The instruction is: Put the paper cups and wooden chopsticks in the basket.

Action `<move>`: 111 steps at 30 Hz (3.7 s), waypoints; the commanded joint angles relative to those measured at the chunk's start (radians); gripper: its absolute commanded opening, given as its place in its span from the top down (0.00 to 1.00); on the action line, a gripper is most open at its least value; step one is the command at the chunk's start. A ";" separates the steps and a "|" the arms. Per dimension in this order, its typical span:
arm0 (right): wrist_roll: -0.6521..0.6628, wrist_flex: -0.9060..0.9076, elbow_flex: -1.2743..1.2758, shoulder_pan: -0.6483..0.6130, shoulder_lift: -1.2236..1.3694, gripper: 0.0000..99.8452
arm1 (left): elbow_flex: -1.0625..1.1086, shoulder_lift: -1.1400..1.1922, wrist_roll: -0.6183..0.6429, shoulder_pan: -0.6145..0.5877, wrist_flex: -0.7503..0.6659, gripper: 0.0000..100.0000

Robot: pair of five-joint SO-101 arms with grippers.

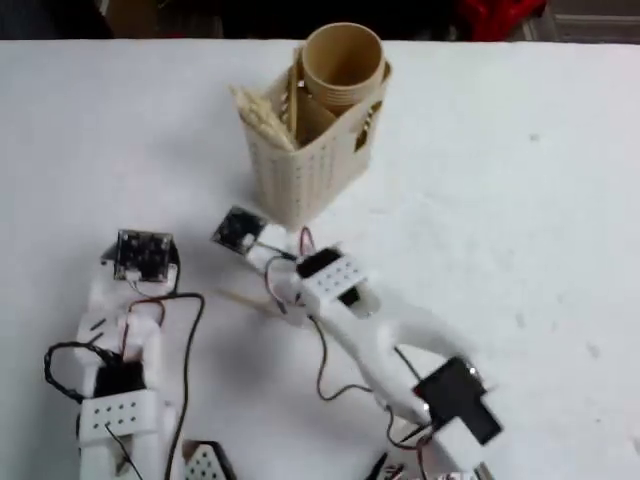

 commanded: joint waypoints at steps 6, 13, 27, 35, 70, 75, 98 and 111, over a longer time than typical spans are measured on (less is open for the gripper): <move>0.012 -0.013 -0.071 0.044 0.097 0.81 | 0.000 -0.016 0.006 0.010 0.005 0.81; 0.005 -0.013 -0.072 0.045 0.102 0.98 | 0.000 -0.016 0.006 0.010 0.005 0.81; -0.038 0.007 0.164 0.044 -0.412 0.98 | 0.000 -0.016 0.006 0.013 0.005 0.81; -0.038 0.139 0.218 0.025 -0.757 0.97 | 0.000 -0.016 0.006 0.013 0.005 0.81; 0.032 0.025 -0.017 -0.102 0.041 0.98 | 0.000 -0.016 0.006 0.008 0.005 0.81; 0.009 0.097 -0.012 -0.102 -0.085 0.98 | 0.000 -0.016 0.006 0.008 0.005 0.81; -0.129 0.335 -0.575 0.156 -0.653 0.98 | 0.000 -0.016 0.006 0.013 0.005 0.81; -0.278 0.384 -1.663 0.200 0.179 0.98 | 0.000 -0.016 0.006 0.013 0.005 0.81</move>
